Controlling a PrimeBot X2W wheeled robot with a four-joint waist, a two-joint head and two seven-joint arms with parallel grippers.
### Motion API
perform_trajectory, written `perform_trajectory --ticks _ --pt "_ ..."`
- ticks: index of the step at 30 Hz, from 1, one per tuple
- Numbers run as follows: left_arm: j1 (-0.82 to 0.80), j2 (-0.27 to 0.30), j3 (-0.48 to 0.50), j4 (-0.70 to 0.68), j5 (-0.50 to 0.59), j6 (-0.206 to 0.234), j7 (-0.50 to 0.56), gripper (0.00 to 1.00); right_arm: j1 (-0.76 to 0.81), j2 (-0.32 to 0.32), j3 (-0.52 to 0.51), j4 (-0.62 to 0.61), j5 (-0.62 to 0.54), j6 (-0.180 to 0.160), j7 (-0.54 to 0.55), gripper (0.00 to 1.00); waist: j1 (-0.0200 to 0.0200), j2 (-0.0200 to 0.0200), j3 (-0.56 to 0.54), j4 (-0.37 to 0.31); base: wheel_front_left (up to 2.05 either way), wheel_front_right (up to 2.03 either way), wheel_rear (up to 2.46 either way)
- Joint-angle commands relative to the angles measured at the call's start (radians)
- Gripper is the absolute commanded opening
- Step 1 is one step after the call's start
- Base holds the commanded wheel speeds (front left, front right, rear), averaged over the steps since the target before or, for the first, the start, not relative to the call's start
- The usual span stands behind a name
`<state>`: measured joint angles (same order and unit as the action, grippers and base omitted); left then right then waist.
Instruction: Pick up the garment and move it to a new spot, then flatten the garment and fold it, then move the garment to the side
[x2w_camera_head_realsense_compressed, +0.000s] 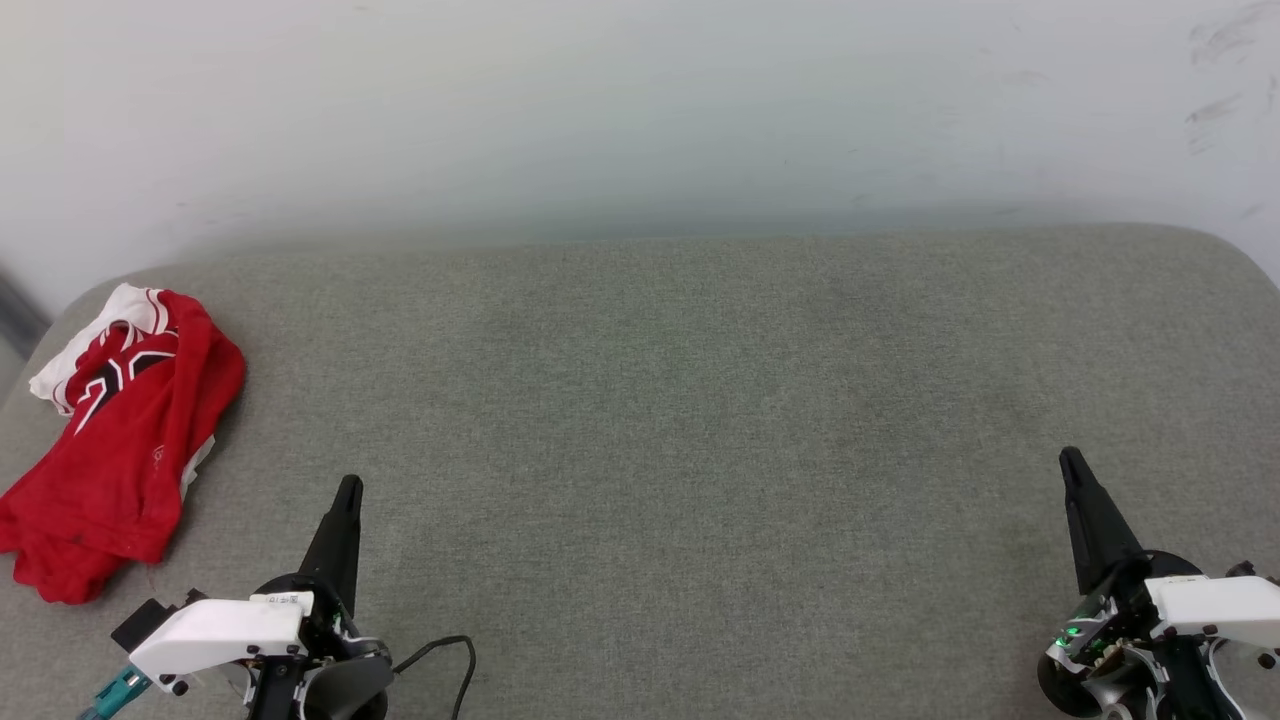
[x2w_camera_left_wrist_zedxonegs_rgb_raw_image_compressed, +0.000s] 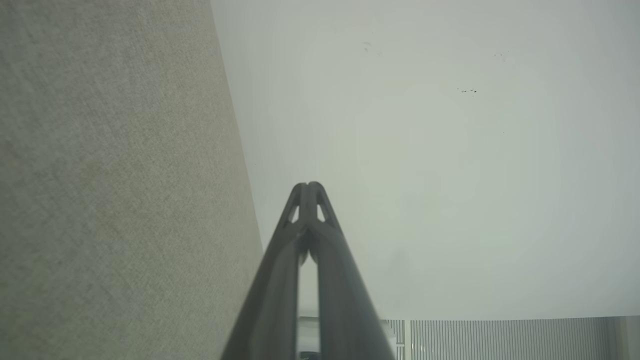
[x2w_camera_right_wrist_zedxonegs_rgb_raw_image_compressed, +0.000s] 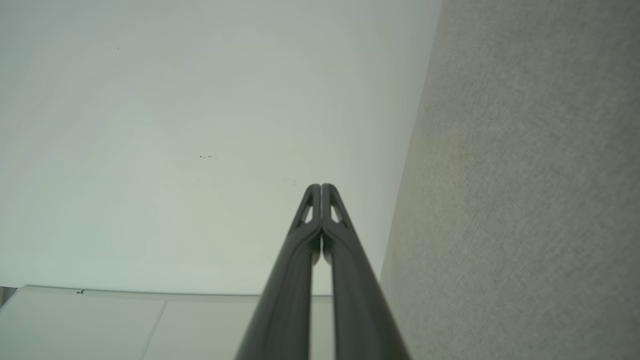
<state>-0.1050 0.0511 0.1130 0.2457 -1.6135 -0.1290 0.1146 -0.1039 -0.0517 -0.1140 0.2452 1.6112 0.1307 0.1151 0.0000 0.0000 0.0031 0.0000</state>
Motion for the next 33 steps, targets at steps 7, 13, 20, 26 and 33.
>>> perform_trajectory --ticks 7,13,20,26,33 --pt "0.015 -0.002 -0.003 0.018 0.001 0.001 -0.001 1.00 0.015 0.000 0.002 0.018 -0.001 0.000 -0.001 1.00 0.0000 0.0000 0.000 0.000 0.00 0.00 0.00" --pt "0.039 -0.004 -0.012 0.021 0.013 0.001 -0.023 1.00 0.036 0.001 0.014 0.024 -0.015 0.000 -0.023 1.00 0.0000 0.0000 0.001 -0.001 0.00 0.00 0.00" --pt "0.052 -0.003 -0.023 -0.004 0.033 0.001 -0.058 1.00 0.042 0.001 0.023 0.012 -0.061 0.000 -0.058 1.00 0.0000 0.0000 0.003 -0.002 0.00 0.00 0.00" --pt "0.058 -0.003 0.006 0.000 0.084 0.000 -0.085 1.00 0.044 0.001 0.025 0.000 -0.121 0.000 -0.085 1.00 0.0000 0.0000 0.005 -0.002 0.00 0.00 0.00" --pt "0.059 -0.003 0.046 -0.021 0.173 0.000 -0.115 1.00 0.040 0.001 0.002 -0.021 -0.250 0.000 -0.115 1.00 0.0000 0.0000 0.006 -0.002 0.00 0.00 0.00"
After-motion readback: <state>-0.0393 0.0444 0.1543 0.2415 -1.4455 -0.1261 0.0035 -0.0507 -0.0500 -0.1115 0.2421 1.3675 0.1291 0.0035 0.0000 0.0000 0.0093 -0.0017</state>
